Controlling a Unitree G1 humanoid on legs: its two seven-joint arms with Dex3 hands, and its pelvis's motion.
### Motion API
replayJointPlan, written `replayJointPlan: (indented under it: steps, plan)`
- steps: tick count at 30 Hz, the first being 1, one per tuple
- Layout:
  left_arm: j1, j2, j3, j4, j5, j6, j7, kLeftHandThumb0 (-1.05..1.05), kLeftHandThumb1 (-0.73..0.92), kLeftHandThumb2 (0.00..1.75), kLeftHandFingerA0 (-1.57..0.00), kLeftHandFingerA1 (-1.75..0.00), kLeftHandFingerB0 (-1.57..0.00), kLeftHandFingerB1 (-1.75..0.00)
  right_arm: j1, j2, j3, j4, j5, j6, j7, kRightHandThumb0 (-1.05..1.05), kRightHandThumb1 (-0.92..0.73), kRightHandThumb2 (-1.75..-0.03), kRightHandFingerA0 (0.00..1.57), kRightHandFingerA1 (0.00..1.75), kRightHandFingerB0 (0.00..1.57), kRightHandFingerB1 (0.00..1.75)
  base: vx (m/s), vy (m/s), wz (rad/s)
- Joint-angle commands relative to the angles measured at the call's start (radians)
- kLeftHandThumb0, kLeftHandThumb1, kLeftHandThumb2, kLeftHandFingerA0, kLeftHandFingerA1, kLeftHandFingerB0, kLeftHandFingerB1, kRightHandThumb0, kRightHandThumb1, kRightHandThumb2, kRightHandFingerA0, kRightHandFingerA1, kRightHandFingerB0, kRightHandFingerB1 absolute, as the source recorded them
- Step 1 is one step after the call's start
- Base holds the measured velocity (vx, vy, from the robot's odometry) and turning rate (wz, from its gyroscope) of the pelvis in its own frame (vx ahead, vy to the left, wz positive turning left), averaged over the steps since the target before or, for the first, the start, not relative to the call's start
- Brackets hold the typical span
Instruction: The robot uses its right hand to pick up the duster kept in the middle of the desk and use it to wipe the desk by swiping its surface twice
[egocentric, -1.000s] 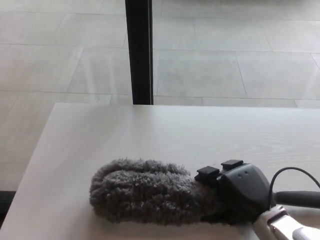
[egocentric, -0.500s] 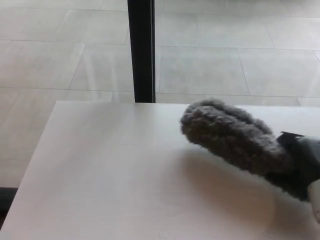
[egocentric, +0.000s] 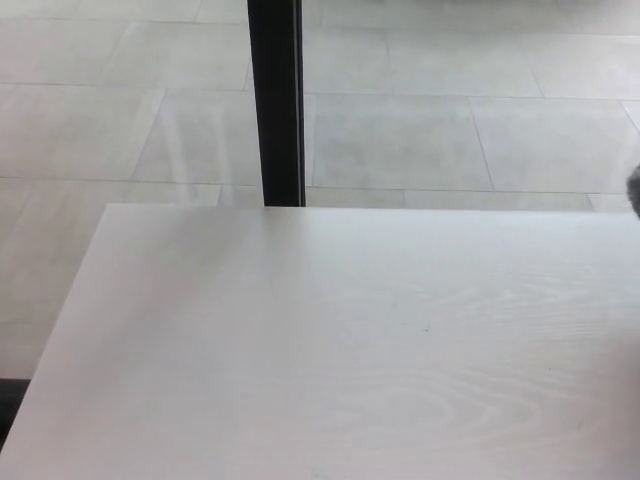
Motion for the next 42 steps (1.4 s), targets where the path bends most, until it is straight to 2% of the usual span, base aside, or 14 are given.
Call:
replayJointPlan:
  steps: [1,2,4,7,8,11,19,25,27,28,30,33,35,42]
  plan:
    - [0.008,0.008,0.015,0.007,-0.032,0.017,0.0,-0.46,0.67,0.59,-0.6,-0.6,-0.51,-0.5,0.061,-0.033,-0.06,0.008,0.123,0.091,0.025,-0.47,-0.54,-0.97,1.13,1.33,0.79,1.1,0.0,0.0,0.0]
    - [0.012,0.009,0.008,0.004,-0.026,0.013,-0.008,-0.46,0.68,0.59,-0.58,-0.58,-0.49,-0.49,0.064,-0.023,-0.077,0.006,0.148,0.089,0.044,-0.47,-0.73,-0.66,0.75,1.52,0.73,1.05,0.0,0.0,0.0]
    - [0.017,0.006,0.007,-0.001,-0.027,0.006,-0.013,-0.45,0.69,0.59,-0.58,-0.59,-0.51,-0.5,0.073,-0.015,-0.067,0.001,0.145,0.082,0.07,-0.5,-0.8,-0.65,0.72,1.26,0.72,0.99,0.0,0.0,0.0]
    - [0.015,0.01,0.008,0.004,-0.029,0.013,-0.012,-0.44,0.7,0.59,-0.57,-0.58,-0.5,-0.48,0.059,-0.004,0.051,0.013,0.054,0.113,0.087,-0.41,-0.64,-0.59,0.73,0.98,0.75,0.67,0.0,0.0,0.0]
    - [0.013,0.011,0.014,0.005,-0.035,0.014,-0.008,-0.43,0.69,0.6,-0.6,-0.59,-0.53,-0.5,0.042,0.015,0.098,0.017,0.026,0.149,0.071,-0.49,-0.41,-0.83,0.95,1.28,0.76,0.9,0.0,0.0,0.0]
    - [0.018,0.012,0.001,0.001,-0.024,0.001,-0.011,-0.47,0.68,0.6,-0.59,-0.59,-0.54,-0.5,0.052,0.027,0.147,0.009,0.039,0.127,0.069,-0.4,-0.53,-0.58,0.84,1.45,0.86,0.58,0.0,0.0,0.0]
    - [0.016,0.009,0.007,0.004,-0.037,0.016,-0.005,-0.46,0.68,0.6,-0.61,-0.59,-0.51,-0.49,0.048,0.095,0.224,0.012,0.031,0.153,0.026,-0.36,-0.55,-0.56,0.89,1.68,0.8,0.89,0.0,0.0,0.0]
    - [0.025,0.006,-0.014,0.0,-0.026,-0.004,-0.011,-0.46,0.71,0.61,-0.6,-0.56,-0.52,-0.48,0.033,0.115,0.293,0.007,0.023,0.125,0.008,-0.44,-0.56,-0.57,0.9,1.55,0.85,0.62,0.0,0.0,0.0]
    - [0.023,0.007,-0.022,-0.002,-0.022,-0.009,-0.012,-0.47,0.71,0.61,-0.61,-0.58,-0.52,-0.48,0.017,0.113,0.269,0.006,0.072,0.103,0.073,-0.5,-0.6,-0.62,0.78,1.5,0.74,0.89,0.0,0.0,0.0]
    - [0.018,0.008,-0.016,0.002,-0.03,-0.004,-0.008,-0.47,0.71,0.61,-0.63,-0.58,-0.52,-0.49,-0.011,0.101,0.292,0.013,0.057,0.16,0.154,-0.77,-0.75,-0.63,0.78,1.06,0.29,0.49,0.0,0.0,0.0]
    - [0.017,0.009,-0.017,0.002,-0.028,-0.012,-0.009,-0.47,0.73,0.61,-0.6,-0.57,-0.52,-0.49,-0.025,0.086,0.312,0.017,0.045,0.194,0.218,-0.81,-0.76,-0.64,0.6,0.82,0.08,0.28,0.0,0.0,0.0]
    - [0.02,0.008,-0.017,-0.004,-0.03,-0.026,-0.018,-0.48,0.72,0.61,-0.6,-0.58,-0.54,-0.5,-0.033,0.06,0.349,0.026,0.017,0.231,0.28,-0.83,-0.76,-0.63,0.67,1.06,0.02,0.27,0.0,0.0,0.0]
    - [0.02,0.011,-0.016,-0.004,-0.032,-0.021,-0.021,-0.48,0.72,0.61,-0.6,-0.58,-0.53,-0.5,-0.041,0.049,0.379,0.036,0.0,0.25,0.317,-0.76,-0.6,-1.03,0.7,0.97,0.0,0.27,0.0,0.0,0.0]
    - [0.013,0.014,-0.011,-0.008,-0.037,-0.003,-0.022,-0.46,0.72,0.61,-0.59,-0.58,-0.5,-0.49,0.009,0.018,0.443,0.022,-0.029,0.181,0.214,-0.38,-0.58,-0.58,0.79,1.69,0.8,0.68,0.0,0.0,0.0]
